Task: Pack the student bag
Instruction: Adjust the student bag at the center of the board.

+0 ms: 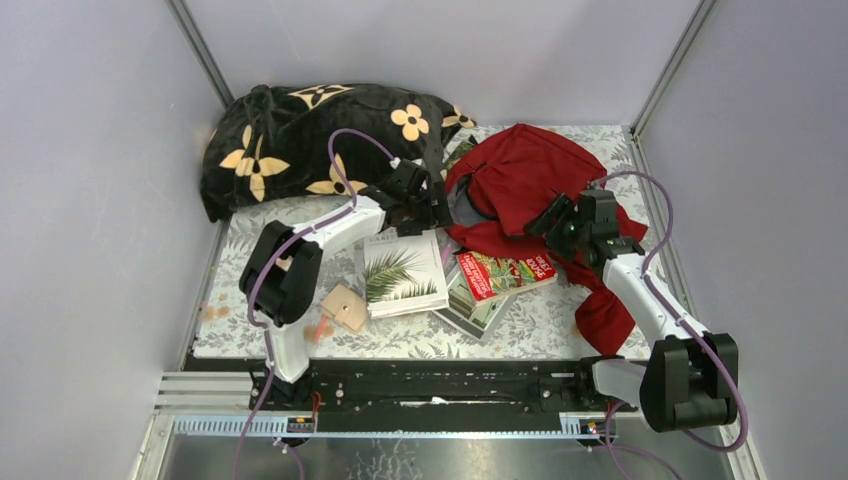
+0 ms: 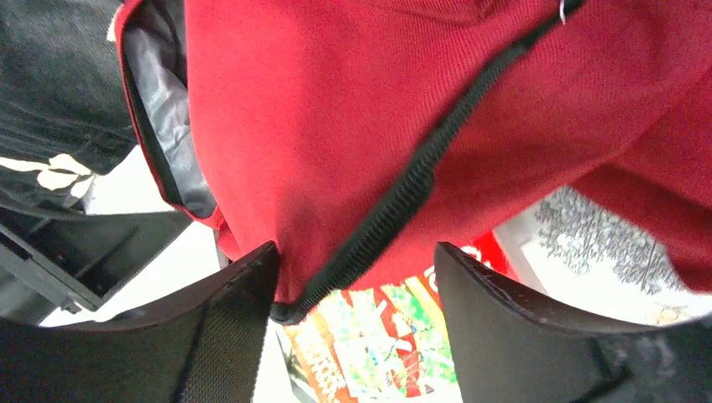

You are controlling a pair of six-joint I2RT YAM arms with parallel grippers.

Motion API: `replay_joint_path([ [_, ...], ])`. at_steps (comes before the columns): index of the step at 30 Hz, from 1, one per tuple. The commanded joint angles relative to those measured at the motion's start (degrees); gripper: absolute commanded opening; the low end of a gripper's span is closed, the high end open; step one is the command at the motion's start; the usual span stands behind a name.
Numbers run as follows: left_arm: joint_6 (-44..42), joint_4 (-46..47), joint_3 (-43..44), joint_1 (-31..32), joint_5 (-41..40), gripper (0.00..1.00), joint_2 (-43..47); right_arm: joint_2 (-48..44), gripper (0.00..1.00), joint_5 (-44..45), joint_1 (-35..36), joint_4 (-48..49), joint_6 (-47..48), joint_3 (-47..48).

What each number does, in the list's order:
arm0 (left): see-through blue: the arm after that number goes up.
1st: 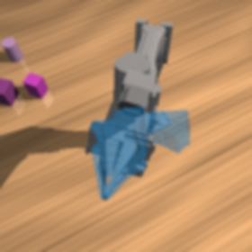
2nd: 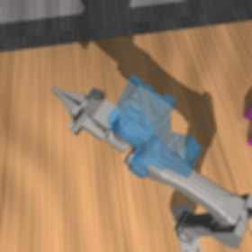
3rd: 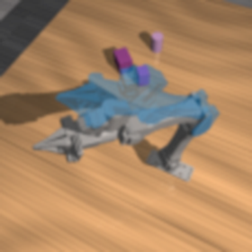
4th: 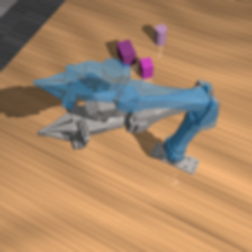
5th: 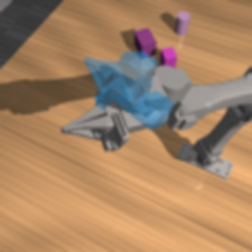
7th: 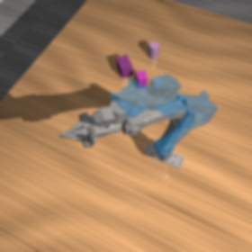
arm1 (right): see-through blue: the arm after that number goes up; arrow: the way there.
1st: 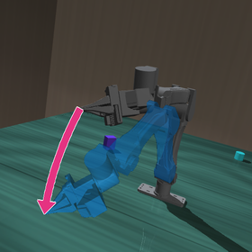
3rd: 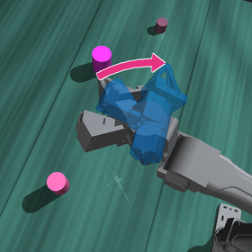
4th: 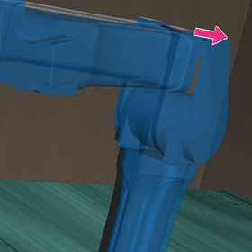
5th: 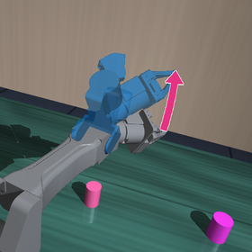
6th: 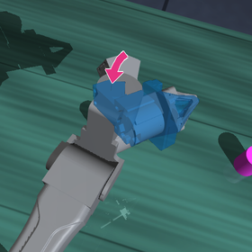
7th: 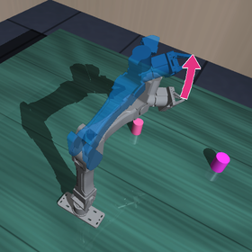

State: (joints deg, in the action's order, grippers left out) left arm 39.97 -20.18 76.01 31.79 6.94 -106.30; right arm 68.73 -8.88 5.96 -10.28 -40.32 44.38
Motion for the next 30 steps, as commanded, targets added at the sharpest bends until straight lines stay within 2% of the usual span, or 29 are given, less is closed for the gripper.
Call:
replay_joint_path([
  [1,2.91,4.9,4.19,0.32,2.81,0.9,-5.16,-4.29,0.8,-3.69,-0.07,1.46,-0.6,0.19],
  [5,4.81,6.04,7.32,0.28,6.84,0.8,-8.85,-5.56,0.89,-0.96,-0.06,-3.82,3.64,5.26],
  [9,7.29,9.4,8.53,0.27,10.69,0.76,-10.76,-6.12,0.93,0.09,-0.05,-7.45,6.46,9.22],
  [11,7.87,9.67,10.38,0.22,12.06,0.62,-12.15,-6.24,0.95,-0.54,0.06,-8.52,8.12,10.67],
  [12,8.0,9.65,11.26,0.28,12.44,0.49,-12.59,-6.17,0.95,-0.85,0.15,-9.13,9.26,11.5],
  [13,7.83,9.35,12.27,0.28,12.49,0.29,-12.7,-6.03,0.96,-0.28,0.55,-10.23,10.53,12.49],
  [14,7.39,8.84,13.27,0.29,12.53,0.13,-12.54,-5.98,0.96,0.83,1.22,-11.25,12.04,13.62],
  [15,6.75,7.39,14.53,0.29,12.41,0.01,-12.06,-5.98,0.96,3.12,2.37,-12.13,14.01,14.66],
  [19,3.64,3.94,18.95,0.68,10.45,0.0,-9.15,-3.84,0.99,10.96,7.56,-13.8,19.65,19.1],
  [22,3.49,3.57,22.68,0.8,12.92,0.0,-8.14,0.17,1.0,11.1,8.27,-14.32,21.43,22.03],
  [27,3.41,3.65,32.88,0.9,18.43,0.0,-10.68,8.55,1.0,15.92,9.12,-16.67,21.51,26.05],
  [30,3.41,3.66,40.42,0.98,20.19,0.0,-13.5,10.12,1.0,16.73,9.13,-15.83,20.71,26.32],
])
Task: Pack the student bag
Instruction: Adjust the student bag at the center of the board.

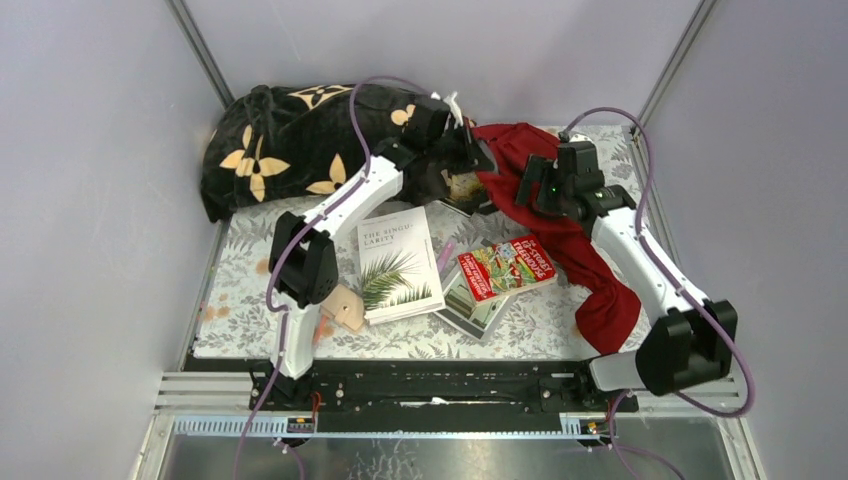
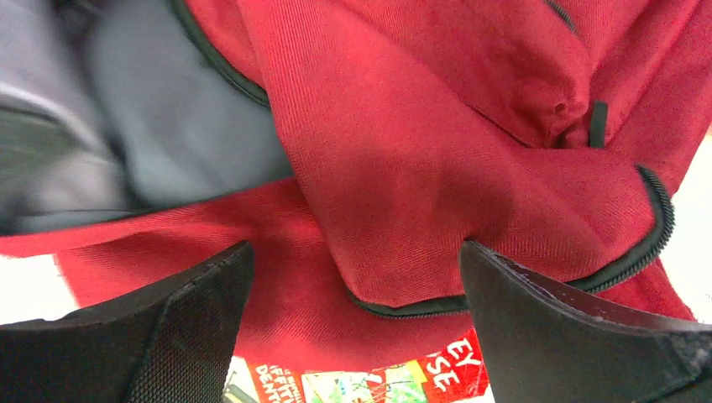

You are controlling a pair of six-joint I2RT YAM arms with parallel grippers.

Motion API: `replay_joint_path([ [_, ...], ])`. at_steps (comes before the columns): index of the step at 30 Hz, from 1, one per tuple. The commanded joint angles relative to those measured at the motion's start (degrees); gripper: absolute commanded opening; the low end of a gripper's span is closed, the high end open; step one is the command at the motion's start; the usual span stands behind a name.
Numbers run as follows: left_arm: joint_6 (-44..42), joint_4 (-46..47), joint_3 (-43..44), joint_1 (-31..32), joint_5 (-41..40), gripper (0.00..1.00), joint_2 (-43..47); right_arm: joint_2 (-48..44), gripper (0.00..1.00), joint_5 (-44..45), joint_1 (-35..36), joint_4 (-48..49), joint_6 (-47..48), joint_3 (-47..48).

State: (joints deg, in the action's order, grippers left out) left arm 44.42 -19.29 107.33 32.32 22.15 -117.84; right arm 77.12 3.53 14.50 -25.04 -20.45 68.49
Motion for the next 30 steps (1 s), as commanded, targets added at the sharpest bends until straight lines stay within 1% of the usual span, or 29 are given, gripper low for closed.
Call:
replay_joint_path([
  [1,-1.15,2.81,11.8,0.51,5.28,0.0,-3.0,1.98,1.0,4.75,0.61,-0.68,0.58,2.11],
  [4,-1.0,2.85,18.08,0.53,6.14,0.0,-6.85,3.34,1.0,8.13,0.62,0.61,0.38,1.41],
  [6,-0.12,3.38,20.12,0.56,7.63,0.0,-8.6,5.27,1.0,10.44,0.53,0.6,0.39,1.41],
  [8,0.77,4.33,20.1,0.48,9.37,0.0,-9.46,6.55,0.99,11.14,0.51,0.62,0.19,1.93],
  [10,0.89,4.48,19.06,0.55,10.06,0.0,-9.56,6.97,0.96,11.32,0.52,1.69,-0.42,1.73],
  [12,0.42,4.44,17.35,0.43,9.91,0.0,-8.9,6.99,0.92,11.2,0.51,2.94,-0.7,1.57],
  [13,-0.01,4.44,16.3,0.32,9.66,0.0,-8.37,6.99,0.88,11.85,0.53,3.32,-0.54,1.56],
  [15,-1.29,3.65,14.36,-0.07,9.32,0.0,-7.28,7.19,0.7,14.31,0.32,3.67,0.12,1.6],
  [16,-2.23,2.96,13.34,-0.25,9.16,0.0,-6.66,7.36,0.53,14.51,-0.11,3.68,0.46,1.83],
  [17,-3.1,2.36,12.21,-0.38,8.8,0.0,-6.07,7.58,0.33,14.4,-0.51,3.68,0.65,2.21],
  [18,-3.99,2.02,11.12,-0.48,8.64,0.0,-5.37,7.67,0.16,14.24,-0.85,3.68,0.59,2.63],
  [19,-4.68,1.79,10.1,-0.57,8.59,0.0,-4.93,7.83,0.02,13.94,-1.06,3.72,0.45,3.14],
  [20,-5.36,1.56,9.26,-0.59,8.57,0.0,-4.55,7.94,0.0,13.14,-1.24,4.04,0.14,4.27],
  [23,-5.29,1.84,9.84,-0.59,9.29,0.0,-5.12,8.53,0.0,11.09,-1.88,5.28,-0.08,9.47],
  [27,-4.09,3.49,16.84,-0.32,13.12,0.0,-7.16,10.34,0.0,12.77,-2.73,4.74,1.59,22.54],
  [29,-4.97,5.89,17.39,0.07,12.91,0.0,-5.45,9.86,0.0,12.06,-2.95,5.05,2.22,28.29],
  [30,-5.45,7.91,15.89,0.25,12.5,0.0,-3.77,9.03,0.0,10.76,-2.91,5.98,2.32,29.63],
])
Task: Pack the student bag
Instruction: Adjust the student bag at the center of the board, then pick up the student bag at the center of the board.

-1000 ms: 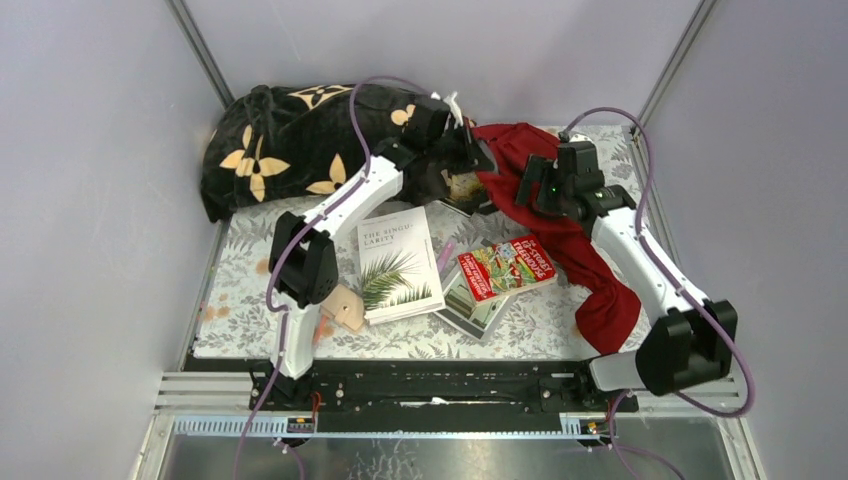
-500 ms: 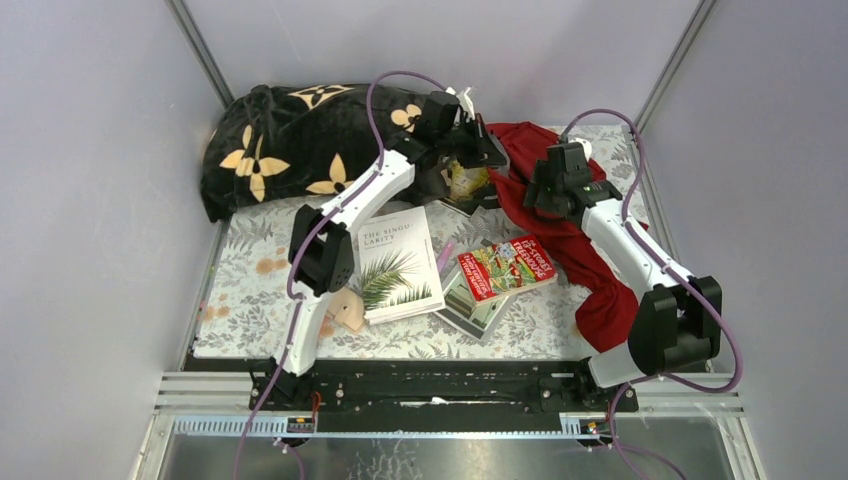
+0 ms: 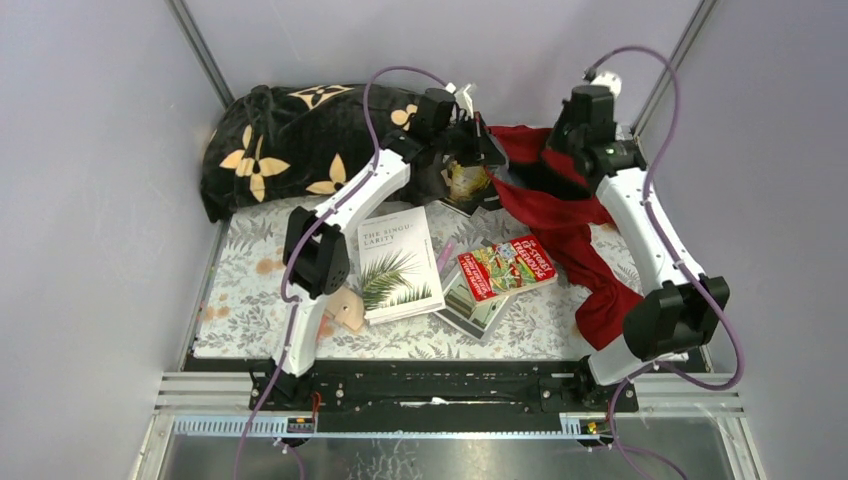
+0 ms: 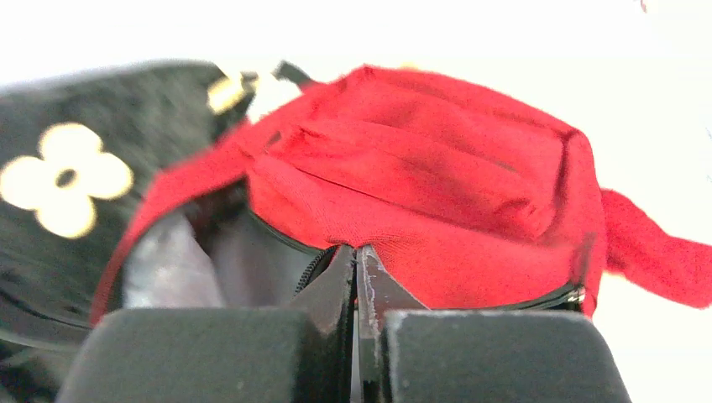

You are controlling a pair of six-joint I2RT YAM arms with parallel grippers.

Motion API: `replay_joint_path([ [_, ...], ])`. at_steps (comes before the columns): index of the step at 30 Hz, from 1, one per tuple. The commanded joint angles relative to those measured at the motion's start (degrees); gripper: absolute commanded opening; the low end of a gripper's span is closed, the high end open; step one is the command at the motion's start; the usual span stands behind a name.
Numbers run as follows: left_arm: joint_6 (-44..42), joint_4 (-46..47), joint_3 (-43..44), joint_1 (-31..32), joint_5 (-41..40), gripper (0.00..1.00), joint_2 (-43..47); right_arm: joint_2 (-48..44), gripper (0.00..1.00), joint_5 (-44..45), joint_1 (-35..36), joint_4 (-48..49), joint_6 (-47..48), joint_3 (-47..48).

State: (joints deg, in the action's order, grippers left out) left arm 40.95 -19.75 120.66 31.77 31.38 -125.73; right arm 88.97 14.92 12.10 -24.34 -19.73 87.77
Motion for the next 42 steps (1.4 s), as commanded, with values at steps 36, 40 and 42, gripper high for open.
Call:
replay_joint_path([
  [36,-9.41,6.7,-35.05,6.12,-3.31,0.99,24.71,-30.81,1.0,-7.87,-12.76,-13.08,-13.98,-29.1],
  [40,-11.96,2.9,-32.47,5.42,-5.63,0.98,22.71,-30.1,1.0,-13.75,-18.74,-15.3,-19.55,-32.33],
  [42,-12.62,2.57,-32.4,5.41,-5.37,0.97,21.84,-30.52,1.0,-17.2,-19.12,-12.21,-22.65,-35.71],
])
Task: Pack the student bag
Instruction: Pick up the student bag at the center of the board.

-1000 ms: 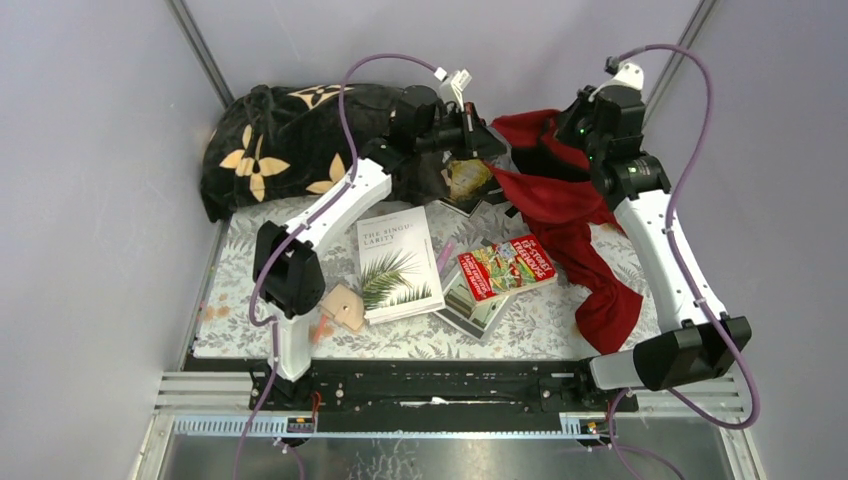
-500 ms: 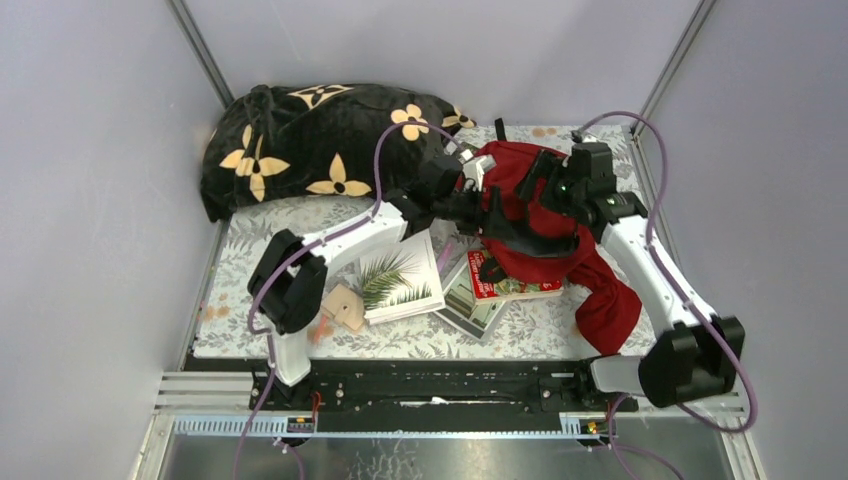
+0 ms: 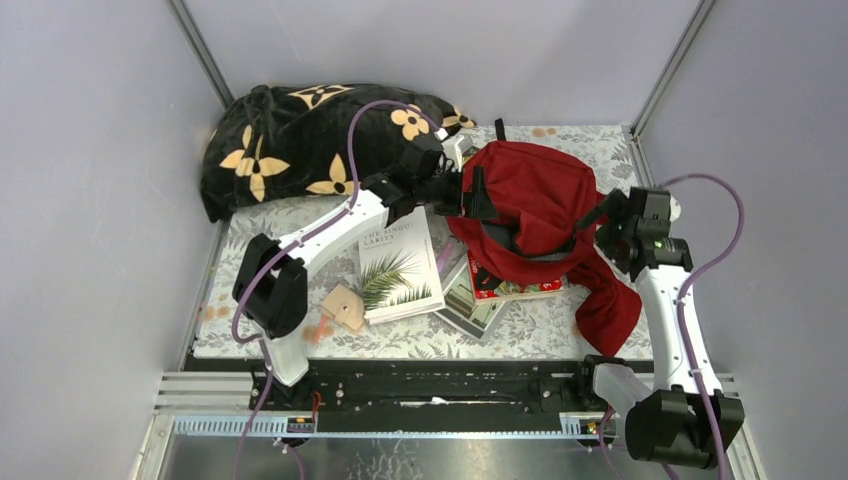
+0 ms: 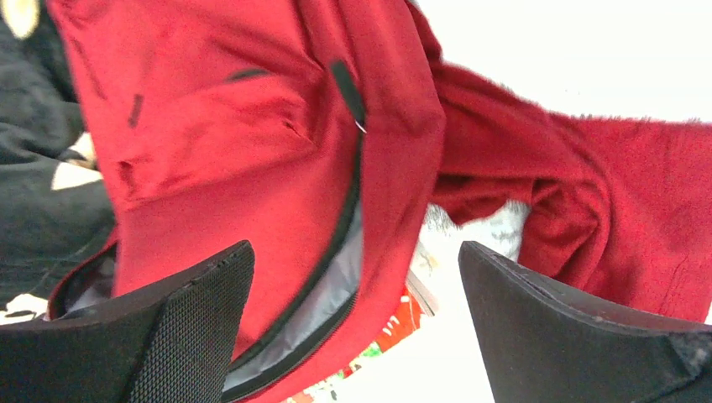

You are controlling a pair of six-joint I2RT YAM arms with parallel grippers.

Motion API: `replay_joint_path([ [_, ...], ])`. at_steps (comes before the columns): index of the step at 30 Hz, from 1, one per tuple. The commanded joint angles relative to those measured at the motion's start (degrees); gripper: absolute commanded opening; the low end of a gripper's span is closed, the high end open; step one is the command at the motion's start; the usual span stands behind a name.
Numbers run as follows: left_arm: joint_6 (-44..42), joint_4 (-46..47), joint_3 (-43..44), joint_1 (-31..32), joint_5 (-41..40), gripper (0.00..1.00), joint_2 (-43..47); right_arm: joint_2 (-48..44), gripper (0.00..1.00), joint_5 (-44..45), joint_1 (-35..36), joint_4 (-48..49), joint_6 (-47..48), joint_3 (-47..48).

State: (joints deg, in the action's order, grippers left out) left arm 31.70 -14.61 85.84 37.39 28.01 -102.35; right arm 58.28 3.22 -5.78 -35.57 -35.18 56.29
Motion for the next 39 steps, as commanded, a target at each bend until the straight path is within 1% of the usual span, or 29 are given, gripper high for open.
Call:
replay_joint_path([
  [1,-3.52,-3.53,2.8,-0.21,-1.68,0.96,-2.48,0.13,1.0,-7.21,-1.36,1.26,-8.91,-6.18],
  [3,-4.23,-6.81,4.28,-0.21,-1.64,0.96,-3.97,1.26,1.0,-10.71,-1.51,5.14,-11.82,-9.69],
  [6,-4.56,-9.49,3.87,-0.33,-4.94,0.98,-3.61,3.37,1.0,-15.78,-1.51,11.8,-13.5,-13.53],
  [8,-3.92,-8.34,2.05,-0.74,-5.72,0.98,-2.68,4.03,0.95,-15.87,-1.51,15.77,-13.86,-14.9],
  [10,-3.12,-7.75,1.6,-1.04,-4.49,0.94,-3.46,4.67,0.84,-15.4,-1.51,18.11,-13.16,-14.92],
  [11,-3.08,-8.41,2.08,-1.07,-2.73,0.89,-4.41,5.15,0.75,-15.28,-1.51,18.88,-12.86,-14.63],
  [12,-3.0,-8.81,2.66,-1.03,-1.44,0.81,-5.38,5.89,0.63,-15.38,-1.51,19.5,-12.43,-14.17],
  [13,-2.7,-8.88,3.21,-1.0,-0.29,0.69,-6.34,6.77,0.46,-16.06,-1.51,20.04,-12.05,-13.62],
  [14,-2.34,-8.88,3.73,-1.0,0.33,0.51,-7.02,7.69,0.24,-16.48,-1.51,20.09,-11.57,-12.82],
  [15,-2.0,-8.86,4.6,-1.08,0.69,0.33,-7.63,8.53,0.06,-16.9,-1.51,19.47,-11.05,-11.53],
  [16,-2.12,-8.92,5.73,-1.09,1.18,0.15,-8.04,9.01,0.0,-17.15,-1.51,18.58,-10.33,-9.15],
  [17,-2.41,-9.3,7.29,-1.13,1.88,0.02,-8.26,9.09,0.0,-17.08,-1.51,18.13,-9.46,-7.09],
  [18,-2.62,-9.59,8.9,-1.24,2.37,0.0,-8.29,8.46,0.0,-16.9,-1.51,17.98,-8.69,-4.97],
  [21,-3.37,-9.62,14.18,-1.63,2.41,0.0,-7.37,7.03,0.0,-16.01,-1.51,18.92,-7.36,2.54],
  [23,-3.74,-9.64,18.48,-2.41,1.64,0.0,-6.16,7.87,0.0,-17.66,-1.43,19.69,-7.08,9.6],
  [25,-3.16,-9.26,23.26,-4.2,1.42,0.0,-4.39,9.74,0.0,-21.49,-1.23,21.85,-7.79,17.03],
  [27,-1.29,-9.03,28.54,-7.66,4.36,0.0,-2.51,12.5,0.0,-26.12,0.1,24.02,-8.57,25.2],
  [28,-1.02,-10.35,31.79,-9.22,6.07,0.0,-2.02,14.3,0.0,-28.41,1.31,24.38,-8.85,29.97],
  [30,-2.31,-15.15,38.21,-12.33,7.29,0.0,-0.28,17.84,0.0,-32.25,5.12,24.73,-8.97,39.16],
  [31,-3.65,-16.99,39.26,-13.73,6.95,0.0,1.98,19.61,0.0,-33.45,9.09,25.18,-8.84,43.15],
  [33,-6.37,-18.45,36.99,-16.73,3.99,0.0,8.52,23.31,0.0,-35.07,15.33,26.35,-8.75,49.78],
  [36,-9.86,-19.36,29.63,-22.23,-5.74,0.0,18.52,29.32,0.0,-35.85,22.79,32.81,-13.14,54.83],
  [38,-10.86,-22.48,29.68,-27.14,-10.21,0.0,21.25,35.43,0.0,-37.02,28.81,38.57,-17.0,59.58],
  [39,-11.06,-24.96,30.7,-29.33,-12.05,0.0,21.88,39.15,0.0,-37.82,31.95,39.08,-18.07,63.64],
])
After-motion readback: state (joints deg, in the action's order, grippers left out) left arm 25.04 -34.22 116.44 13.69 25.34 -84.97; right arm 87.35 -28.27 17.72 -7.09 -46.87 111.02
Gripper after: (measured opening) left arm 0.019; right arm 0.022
